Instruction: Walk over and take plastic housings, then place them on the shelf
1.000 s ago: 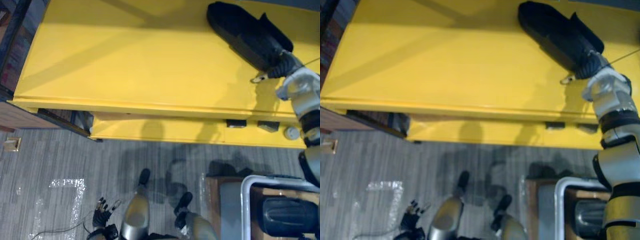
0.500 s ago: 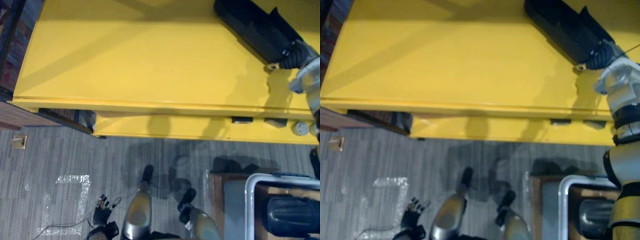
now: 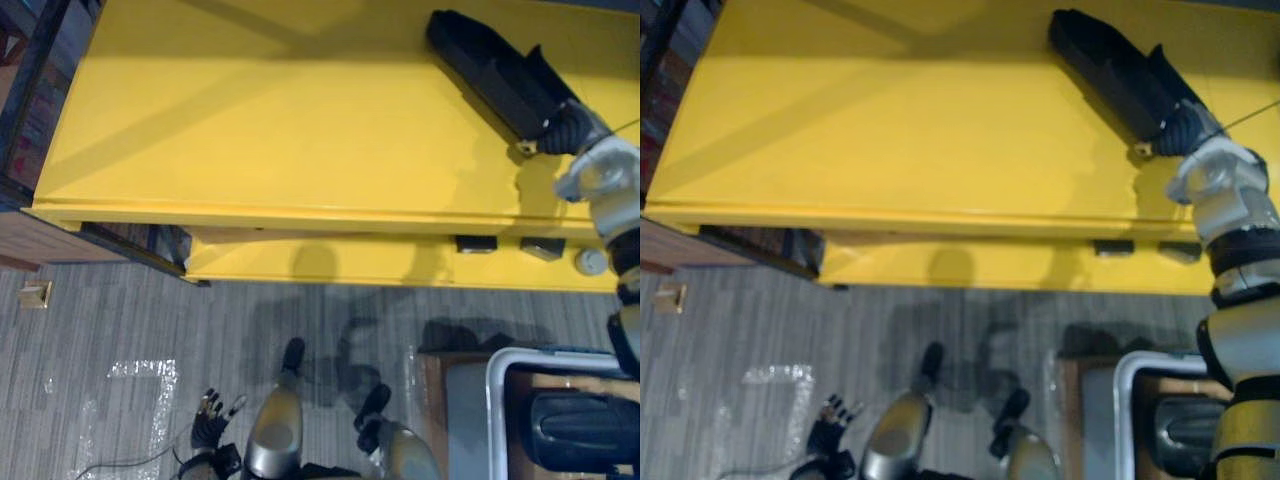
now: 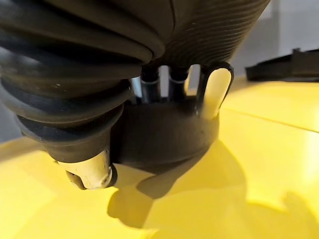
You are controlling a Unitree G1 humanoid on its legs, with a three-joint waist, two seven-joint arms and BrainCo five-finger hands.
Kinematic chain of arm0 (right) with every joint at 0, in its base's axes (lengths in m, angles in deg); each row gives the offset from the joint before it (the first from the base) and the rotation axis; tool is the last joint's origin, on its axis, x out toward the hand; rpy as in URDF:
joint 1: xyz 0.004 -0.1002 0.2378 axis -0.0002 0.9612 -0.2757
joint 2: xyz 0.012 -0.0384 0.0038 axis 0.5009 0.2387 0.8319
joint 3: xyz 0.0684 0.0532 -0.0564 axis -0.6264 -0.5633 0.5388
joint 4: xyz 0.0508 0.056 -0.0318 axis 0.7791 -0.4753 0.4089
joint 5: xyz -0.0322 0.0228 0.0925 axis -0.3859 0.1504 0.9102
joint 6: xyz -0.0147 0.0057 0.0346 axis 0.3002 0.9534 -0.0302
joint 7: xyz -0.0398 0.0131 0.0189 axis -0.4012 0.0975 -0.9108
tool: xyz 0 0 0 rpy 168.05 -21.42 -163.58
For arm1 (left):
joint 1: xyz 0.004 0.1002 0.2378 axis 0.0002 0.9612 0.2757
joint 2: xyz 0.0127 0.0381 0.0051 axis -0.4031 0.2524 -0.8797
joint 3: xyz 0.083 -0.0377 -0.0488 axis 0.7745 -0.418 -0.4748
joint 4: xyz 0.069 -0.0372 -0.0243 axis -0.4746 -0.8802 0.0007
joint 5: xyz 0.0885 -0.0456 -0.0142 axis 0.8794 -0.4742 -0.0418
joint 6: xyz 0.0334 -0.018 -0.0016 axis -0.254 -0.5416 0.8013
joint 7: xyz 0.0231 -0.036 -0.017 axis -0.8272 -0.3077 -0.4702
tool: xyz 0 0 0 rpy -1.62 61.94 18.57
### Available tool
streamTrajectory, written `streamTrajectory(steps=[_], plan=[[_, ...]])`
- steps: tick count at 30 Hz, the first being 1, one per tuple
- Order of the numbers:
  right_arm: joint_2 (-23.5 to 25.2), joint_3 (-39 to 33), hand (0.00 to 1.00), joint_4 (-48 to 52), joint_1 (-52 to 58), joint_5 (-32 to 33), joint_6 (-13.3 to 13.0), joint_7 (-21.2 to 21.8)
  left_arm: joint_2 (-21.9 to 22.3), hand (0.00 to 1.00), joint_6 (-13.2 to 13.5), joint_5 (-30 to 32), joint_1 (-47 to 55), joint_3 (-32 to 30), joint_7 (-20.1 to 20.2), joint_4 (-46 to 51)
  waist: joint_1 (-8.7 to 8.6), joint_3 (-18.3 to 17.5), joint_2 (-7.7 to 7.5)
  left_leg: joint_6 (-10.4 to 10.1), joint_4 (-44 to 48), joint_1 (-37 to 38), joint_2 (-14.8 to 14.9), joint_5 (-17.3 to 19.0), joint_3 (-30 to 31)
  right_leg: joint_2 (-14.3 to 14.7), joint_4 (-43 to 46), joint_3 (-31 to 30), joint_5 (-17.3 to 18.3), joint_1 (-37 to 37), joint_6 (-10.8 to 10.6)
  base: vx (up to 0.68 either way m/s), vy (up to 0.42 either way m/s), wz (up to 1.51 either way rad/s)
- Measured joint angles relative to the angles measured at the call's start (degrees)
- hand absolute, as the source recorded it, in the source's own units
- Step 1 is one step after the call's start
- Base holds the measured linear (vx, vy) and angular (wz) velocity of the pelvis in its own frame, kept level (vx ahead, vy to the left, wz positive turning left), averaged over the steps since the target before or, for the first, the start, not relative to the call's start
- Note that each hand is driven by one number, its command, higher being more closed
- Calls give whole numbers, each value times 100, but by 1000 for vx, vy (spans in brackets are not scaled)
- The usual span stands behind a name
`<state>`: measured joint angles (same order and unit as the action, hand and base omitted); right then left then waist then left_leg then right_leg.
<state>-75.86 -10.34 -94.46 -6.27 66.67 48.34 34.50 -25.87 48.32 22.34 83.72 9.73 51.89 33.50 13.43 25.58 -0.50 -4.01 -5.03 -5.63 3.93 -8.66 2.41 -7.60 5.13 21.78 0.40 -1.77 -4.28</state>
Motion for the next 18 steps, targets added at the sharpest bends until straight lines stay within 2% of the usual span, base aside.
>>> streamTrajectory(steps=[1, 3, 4, 6, 8, 12, 15, 18], plan=[[34, -23, 100, 19, 15, -5, 99, -1, 1, 0, -1, 0, -17, 1, -8, -11, 0, -21, -2, 0, 0, -1, 4, 0, -3, 6, -9, -2, -10, 2, 3, -14, -13, -4], [321, -163, 100, 17, 93, -13, 572, -5, 8, 0, -4, 7, -25, 23, -46, -48, 0, -197, -50, 0, 0, 21, 20, 0, -20, 57, -140, -12, -89, 72, -7, 8, -23, -3], [352, -179, 100, 17, 100, -10, 620, -5, 8, 0, -4, 7, -28, 22, -51, -49, 0, -199, -52, -1, 0, 44, 21, 0, -23, 60, -153, -12, -95, 101, -7, 0, 0, 0], [596, -242, 100, 26, 179, -4, 966, -13, 11, 0, -7, 10, -73, 27, -110, -181, -2, -330, -81, 3, -1, 99, 39, 15, -47, 68, -226, -20, -111, 179, 2, -3, -21, -5], [761, -248, 100, 24, 197, 6, 1175, -44, 12, 0, -13, 17, -82, 27, -129, -248, -1, -423, -103, 5, -1, 108, 55, 18, -100, 79, -266, -55, -138, 180, 8, -9, -15, -13], [1055, -390, 100, -128, 240, 8, 1767, -167, 48, 0, -45, 53, -130, 70, -230, -290, -1, -571, -114, 41, -1, 159, 53, 43, -171, 80, -324, -135, -186, 208, 34, -20, 5, -9], [1134, -644, 100, -380, 236, 13, 2088, -282, 41, 0, -44, 51, -192, 81, -251, -347, 2, -602, -145, 44, -1, 181, 40, 43, -169, 81, -424, -131, -257, 276, 22, 0, 0, 0], [1196, -894, 100, -608, 231, 19, 2256, -405, 1, 0, -48, 48, -194, 82, -251, -358, 1, -632, -196, 45, -2, 173, 35, 39, -173, 83, -480, -132, -301, 286, 20, 0, 0, 0]])
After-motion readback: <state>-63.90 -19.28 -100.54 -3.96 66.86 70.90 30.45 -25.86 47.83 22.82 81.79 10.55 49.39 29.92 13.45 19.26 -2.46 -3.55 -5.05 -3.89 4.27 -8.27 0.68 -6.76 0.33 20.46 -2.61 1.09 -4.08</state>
